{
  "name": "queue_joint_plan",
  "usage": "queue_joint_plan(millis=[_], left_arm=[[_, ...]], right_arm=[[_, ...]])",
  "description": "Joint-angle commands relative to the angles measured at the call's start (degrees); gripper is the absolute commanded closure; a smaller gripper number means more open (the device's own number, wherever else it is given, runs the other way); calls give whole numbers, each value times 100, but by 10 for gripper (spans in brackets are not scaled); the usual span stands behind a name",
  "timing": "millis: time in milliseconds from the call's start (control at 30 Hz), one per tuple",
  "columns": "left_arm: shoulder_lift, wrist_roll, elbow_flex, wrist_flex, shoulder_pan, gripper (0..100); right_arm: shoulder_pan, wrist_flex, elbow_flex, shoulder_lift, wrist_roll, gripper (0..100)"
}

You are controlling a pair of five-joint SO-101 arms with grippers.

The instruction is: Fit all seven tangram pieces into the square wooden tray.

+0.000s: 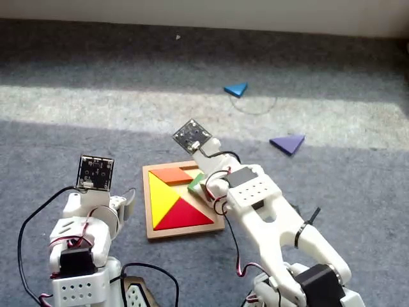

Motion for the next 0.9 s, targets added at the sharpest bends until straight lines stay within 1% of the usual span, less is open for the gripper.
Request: queue_joint_plan(millis=[0,233,300,467,667,867], left_arm=[[-66,-35,-40,-70,66,708],[-66,-35,-40,-70,66,708],[-66,-35,-40,-70,66,708],[-66,-35,-40,-70,66,708],[-66,-35,-40,-70,66,708],[-66,-35,-40,-70,66,708]], right_arm=[[84,-13,-22,-180,53,967],[75,-13,-101,699,53,967],[57,-4,-338,866,53,967],[40,-4,-681,936,35,969],[-233,13,-681,927,18,971],[-224,145,-708,927,18,971]])
